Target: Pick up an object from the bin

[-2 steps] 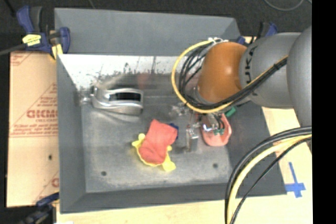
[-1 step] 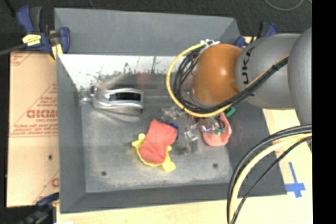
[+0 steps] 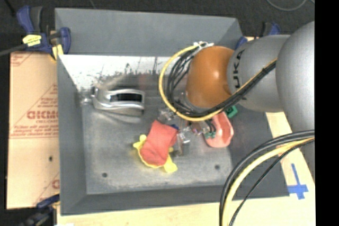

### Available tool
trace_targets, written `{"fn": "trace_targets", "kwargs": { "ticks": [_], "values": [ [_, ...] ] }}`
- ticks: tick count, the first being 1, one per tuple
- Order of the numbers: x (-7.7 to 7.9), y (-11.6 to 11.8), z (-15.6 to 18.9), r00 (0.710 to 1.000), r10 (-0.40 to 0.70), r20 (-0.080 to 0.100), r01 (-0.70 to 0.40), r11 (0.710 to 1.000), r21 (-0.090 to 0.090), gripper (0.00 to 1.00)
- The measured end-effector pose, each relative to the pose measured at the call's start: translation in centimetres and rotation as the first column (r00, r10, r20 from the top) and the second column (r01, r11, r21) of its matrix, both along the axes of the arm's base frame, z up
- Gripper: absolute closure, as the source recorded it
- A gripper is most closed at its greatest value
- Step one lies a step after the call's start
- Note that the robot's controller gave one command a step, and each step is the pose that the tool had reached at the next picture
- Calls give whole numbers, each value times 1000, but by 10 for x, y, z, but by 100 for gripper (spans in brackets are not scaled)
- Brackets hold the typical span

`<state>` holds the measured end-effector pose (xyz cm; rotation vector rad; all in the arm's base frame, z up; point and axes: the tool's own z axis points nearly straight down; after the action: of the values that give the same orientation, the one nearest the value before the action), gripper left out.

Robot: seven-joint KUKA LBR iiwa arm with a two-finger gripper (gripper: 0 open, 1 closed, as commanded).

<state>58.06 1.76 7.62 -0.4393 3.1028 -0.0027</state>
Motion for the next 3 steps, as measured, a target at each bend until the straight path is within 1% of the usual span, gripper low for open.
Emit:
{"fn": "trace_targets", "kwargs": {
  "ticks": [1, 2, 3],
  "values": [
    [0, 7, -1, 997, -71, -1, 71, 997, 0, 0],
    [-3, 13, 32, 958, -286, -4, 286, 958, 2, 0],
    [-1, 14, -5, 986, 168, 4, -168, 986, -2, 100]
  ]
}}
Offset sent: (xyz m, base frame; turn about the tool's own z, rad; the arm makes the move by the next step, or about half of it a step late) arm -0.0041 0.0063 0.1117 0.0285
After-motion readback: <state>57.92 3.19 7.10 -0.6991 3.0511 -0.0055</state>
